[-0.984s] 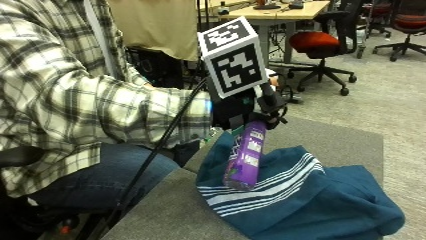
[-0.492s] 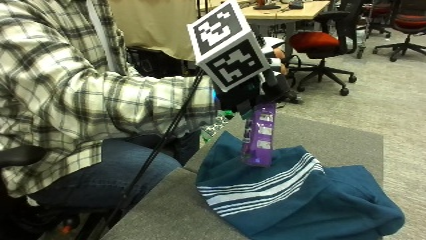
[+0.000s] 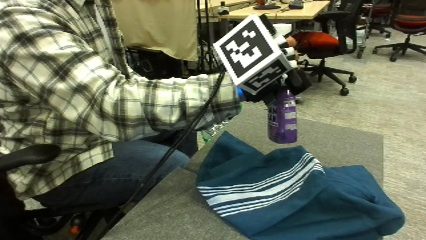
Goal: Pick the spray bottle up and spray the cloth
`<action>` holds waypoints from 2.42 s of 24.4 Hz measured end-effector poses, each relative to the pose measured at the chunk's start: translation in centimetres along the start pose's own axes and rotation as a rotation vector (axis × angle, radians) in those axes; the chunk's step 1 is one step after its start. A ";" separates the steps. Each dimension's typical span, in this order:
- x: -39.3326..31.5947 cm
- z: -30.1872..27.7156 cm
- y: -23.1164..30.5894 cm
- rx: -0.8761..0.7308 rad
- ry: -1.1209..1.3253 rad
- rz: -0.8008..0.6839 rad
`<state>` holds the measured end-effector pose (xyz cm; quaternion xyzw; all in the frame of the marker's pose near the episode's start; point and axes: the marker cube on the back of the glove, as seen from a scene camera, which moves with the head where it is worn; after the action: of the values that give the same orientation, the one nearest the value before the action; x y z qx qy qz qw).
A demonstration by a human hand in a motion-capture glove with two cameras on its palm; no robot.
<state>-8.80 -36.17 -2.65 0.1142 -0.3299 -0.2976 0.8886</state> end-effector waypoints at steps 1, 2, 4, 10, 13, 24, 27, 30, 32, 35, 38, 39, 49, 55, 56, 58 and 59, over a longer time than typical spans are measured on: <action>0.0 0.5 -0.3 0.002 -0.034 -0.003; -0.1 1.0 -0.7 0.004 -0.067 -0.004; 0.0 1.9 -1.3 0.005 -0.121 -0.002; 0.8 3.7 -3.0 -0.009 -0.207 0.006; 2.0 4.5 -4.0 0.024 -0.245 0.039; 3.0 10.5 -1.8 -0.077 -0.409 0.103; 3.2 12.0 -1.0 -0.107 -0.424 0.110; 3.5 13.0 -0.3 -0.142 -0.420 0.117; 3.7 13.5 0.0 -0.160 -0.419 0.120; 3.8 13.9 0.1 -0.170 -0.420 0.117; 4.0 14.1 0.2 -0.177 -0.409 0.116; 4.0 14.0 0.1 -0.178 -0.412 0.118; 3.9 14.0 0.2 -0.191 -0.414 0.137; 3.7 13.8 0.3 -0.225 -0.411 0.142; 3.7 13.8 0.4 -0.235 -0.401 0.141; 3.8 13.7 0.6 -0.255 -0.379 0.137; 3.8 13.7 0.7 -0.262 -0.370 0.136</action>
<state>-15.15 -38.03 9.94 -0.0810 -0.4526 -0.2932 0.8382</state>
